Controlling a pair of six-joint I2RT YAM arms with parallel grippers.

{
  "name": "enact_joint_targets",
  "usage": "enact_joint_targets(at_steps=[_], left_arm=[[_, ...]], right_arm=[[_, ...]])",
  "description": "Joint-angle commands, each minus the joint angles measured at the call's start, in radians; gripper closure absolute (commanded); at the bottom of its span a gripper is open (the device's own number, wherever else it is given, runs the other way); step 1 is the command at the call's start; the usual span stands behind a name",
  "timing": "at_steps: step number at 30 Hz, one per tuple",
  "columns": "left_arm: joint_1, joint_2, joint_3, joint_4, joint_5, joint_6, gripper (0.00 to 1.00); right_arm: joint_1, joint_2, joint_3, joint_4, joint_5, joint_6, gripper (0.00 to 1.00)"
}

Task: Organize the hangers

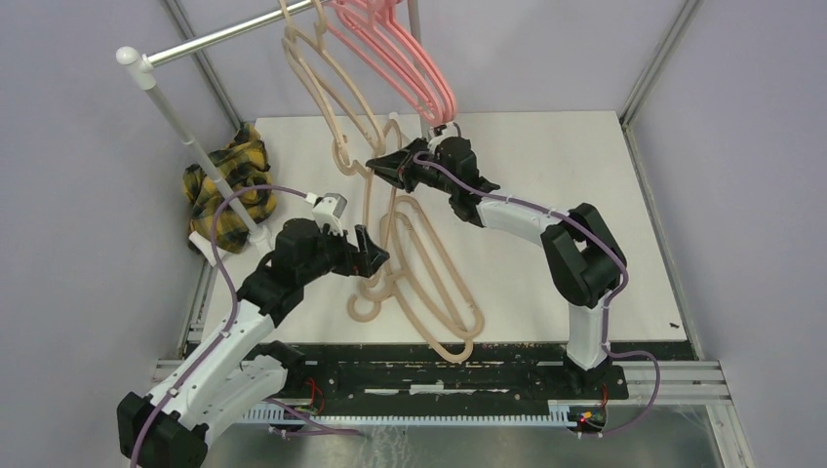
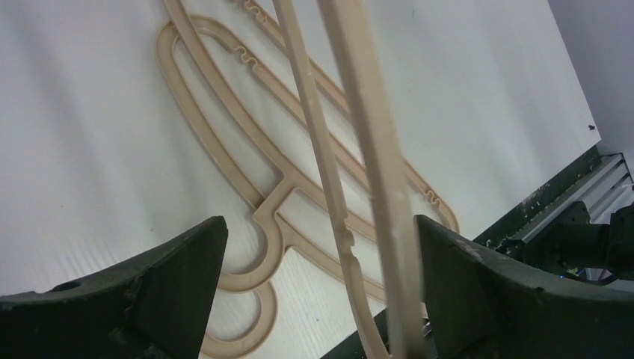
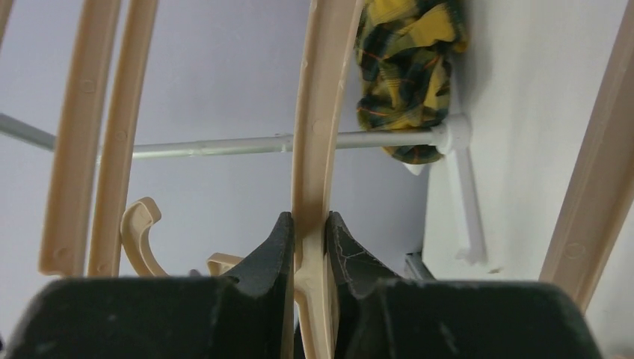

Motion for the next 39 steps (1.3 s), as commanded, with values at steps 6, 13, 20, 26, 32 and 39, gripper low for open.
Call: enact_joint_targets(at_steps=[6,13,20,26,32,39], left_arm=[[-0.02,0.041,-0.057,0.102,-0.006,-0.06,0.43],[-0.022,0.045,-0.019,0.039,-0.069,-0.095,0.97],[-0.021,0.059,0.082,-0.198,-0.251,-0.113,0.97],[-0.021,0.061,0.097,-0.372,-0.46,-0.211,0.97],[-0.022,0.036,0.105,-0.449,-0.65,-0.267,0.97],[-0.02,0.118,0.381,-0.515,-0.88,-0.167,0.97]], right_arm=[[0.025,-0.042,0.013,0.218,-0.012,0.176,0.93],[0.022,-0.042,-0.033,0.191,-0.035,0.17,0.87],[-0.03,-0.144,-0.145,-0.115,-0.035,-0.051,0.1],[-0.085,-0.273,-0.201,-0.402,0.015,-0.313,0.0],[-0.1,-0.389,-0.215,-0.649,0.088,-0.528,0.0],[-0.118,-0.518,-0.261,-0.778,0.169,-0.652,0.0]])
